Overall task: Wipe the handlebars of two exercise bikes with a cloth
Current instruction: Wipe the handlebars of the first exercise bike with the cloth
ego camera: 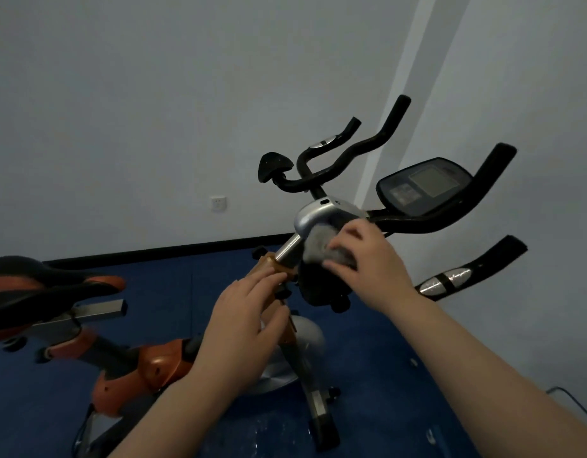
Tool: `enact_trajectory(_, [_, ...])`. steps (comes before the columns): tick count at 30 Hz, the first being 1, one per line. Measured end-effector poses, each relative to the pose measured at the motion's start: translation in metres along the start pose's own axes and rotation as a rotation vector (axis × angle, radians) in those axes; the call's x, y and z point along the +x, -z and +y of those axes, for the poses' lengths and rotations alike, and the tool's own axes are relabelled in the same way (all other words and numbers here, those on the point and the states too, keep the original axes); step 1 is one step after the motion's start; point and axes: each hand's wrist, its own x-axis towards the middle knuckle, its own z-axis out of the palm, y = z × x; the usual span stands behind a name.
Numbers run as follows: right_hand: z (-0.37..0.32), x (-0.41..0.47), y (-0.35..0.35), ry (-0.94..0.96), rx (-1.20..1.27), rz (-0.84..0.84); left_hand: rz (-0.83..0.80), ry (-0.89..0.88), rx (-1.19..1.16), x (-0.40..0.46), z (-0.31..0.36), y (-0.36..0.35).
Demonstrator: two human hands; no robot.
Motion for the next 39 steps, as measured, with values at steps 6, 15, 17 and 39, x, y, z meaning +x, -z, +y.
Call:
enact_trajectory(6, [0.018, 0.009, -0.010, 0.064, 0.081, -0.070, -0.026, 0.021, -0.098, 0.034, -0.012, -0.020])
enact_trajectory(15, [0.008, 0.009, -0.014, 0.007, -0.118, -0.101, -0.166, 0.070, -0.385, 0.084, -0.022, -0.044])
enact_trajectory(17, [0.005, 0.002, -0.006, -0.132, -0.103, -0.110, -0.226, 0.066, -0.421, 0.092, -0.027, -0.042])
enact_trajectory(39, [-0.036, -0.001, -0.042, -0.380, -0.167, 0.124, -0.360, -0.033, -0.699, 0.106, -0.046, -0.029])
